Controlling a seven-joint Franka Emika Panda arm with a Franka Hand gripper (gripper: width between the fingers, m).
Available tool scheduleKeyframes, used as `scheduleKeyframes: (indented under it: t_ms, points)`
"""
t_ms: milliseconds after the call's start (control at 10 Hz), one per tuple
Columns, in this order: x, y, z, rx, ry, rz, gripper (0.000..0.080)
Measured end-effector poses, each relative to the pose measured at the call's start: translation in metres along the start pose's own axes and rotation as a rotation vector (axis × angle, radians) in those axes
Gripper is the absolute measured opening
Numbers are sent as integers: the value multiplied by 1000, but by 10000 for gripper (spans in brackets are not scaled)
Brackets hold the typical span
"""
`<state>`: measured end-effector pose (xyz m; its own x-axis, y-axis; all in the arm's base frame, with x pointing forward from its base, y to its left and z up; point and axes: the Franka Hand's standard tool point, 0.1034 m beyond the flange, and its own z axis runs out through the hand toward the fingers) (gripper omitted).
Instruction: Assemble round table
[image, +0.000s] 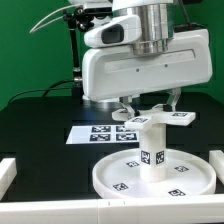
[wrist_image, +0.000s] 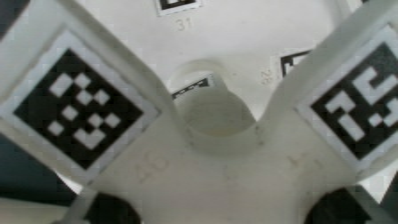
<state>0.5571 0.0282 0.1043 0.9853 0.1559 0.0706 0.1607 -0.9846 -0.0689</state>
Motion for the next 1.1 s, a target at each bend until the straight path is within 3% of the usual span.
scheduleKeyframes:
  t_ms: [400,1100]
  points:
    - [-1,-1,1,16,2,306,446]
    - [0,-6,1,78,-11,1012,446]
